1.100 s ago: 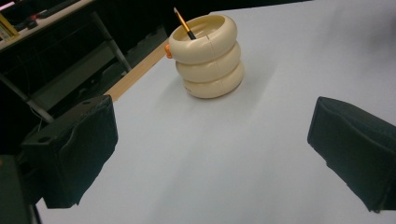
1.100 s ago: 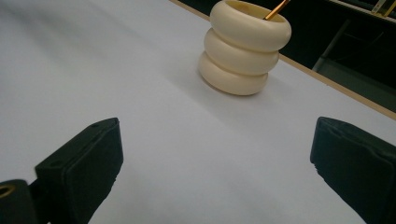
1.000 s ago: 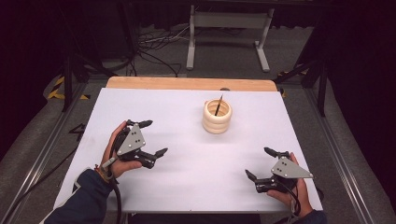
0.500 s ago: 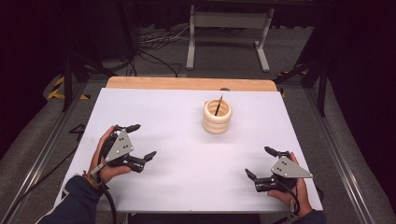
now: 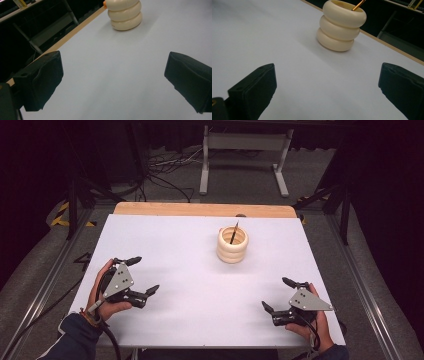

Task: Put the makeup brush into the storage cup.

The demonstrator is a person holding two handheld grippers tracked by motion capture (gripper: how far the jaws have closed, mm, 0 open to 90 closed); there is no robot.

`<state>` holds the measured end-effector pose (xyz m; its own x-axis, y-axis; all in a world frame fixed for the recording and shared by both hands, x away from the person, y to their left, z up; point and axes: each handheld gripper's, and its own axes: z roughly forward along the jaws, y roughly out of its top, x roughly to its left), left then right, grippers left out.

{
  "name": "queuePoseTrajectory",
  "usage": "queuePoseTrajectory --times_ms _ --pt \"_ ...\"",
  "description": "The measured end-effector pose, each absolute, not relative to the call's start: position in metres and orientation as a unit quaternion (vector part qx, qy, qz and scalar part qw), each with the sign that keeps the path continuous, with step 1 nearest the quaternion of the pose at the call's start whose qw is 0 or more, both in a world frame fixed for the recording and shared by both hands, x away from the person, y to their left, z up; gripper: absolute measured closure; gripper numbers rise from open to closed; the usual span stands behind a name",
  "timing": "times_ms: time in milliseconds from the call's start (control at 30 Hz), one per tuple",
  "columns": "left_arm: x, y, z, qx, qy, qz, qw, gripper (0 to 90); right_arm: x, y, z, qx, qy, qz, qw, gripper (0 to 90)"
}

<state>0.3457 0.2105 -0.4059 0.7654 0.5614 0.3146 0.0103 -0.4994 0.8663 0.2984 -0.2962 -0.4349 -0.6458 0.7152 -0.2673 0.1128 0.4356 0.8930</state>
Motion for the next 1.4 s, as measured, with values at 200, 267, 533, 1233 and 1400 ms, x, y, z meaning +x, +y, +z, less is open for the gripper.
queuePoseTrajectory --times_ms 200,267,533,1233,1400 --pt "0.341 0.217 -0.410 0.812 0.175 0.295 0.472 2.7 0.298 -0.296 -0.435 0.265 0.780 0.461 0.330 2.5" --pt "0.338 0.221 -0.411 0.811 0.178 0.294 0.475 2.9 0.298 -0.297 -0.434 0.264 0.779 0.462 0.331 2.5" --pt "0.331 0.235 -0.421 0.807 0.197 0.293 0.473 3.0 0.298 -0.296 -0.434 0.265 0.778 0.463 0.332 2.6" --pt "0.325 0.268 -0.440 0.804 0.247 0.275 0.467 3.4 0.297 -0.297 -0.434 0.264 0.779 0.462 0.332 2.7" --pt "0.321 0.275 -0.443 0.805 0.253 0.273 0.462 3.5 0.297 -0.296 -0.434 0.264 0.781 0.461 0.329 2.7"
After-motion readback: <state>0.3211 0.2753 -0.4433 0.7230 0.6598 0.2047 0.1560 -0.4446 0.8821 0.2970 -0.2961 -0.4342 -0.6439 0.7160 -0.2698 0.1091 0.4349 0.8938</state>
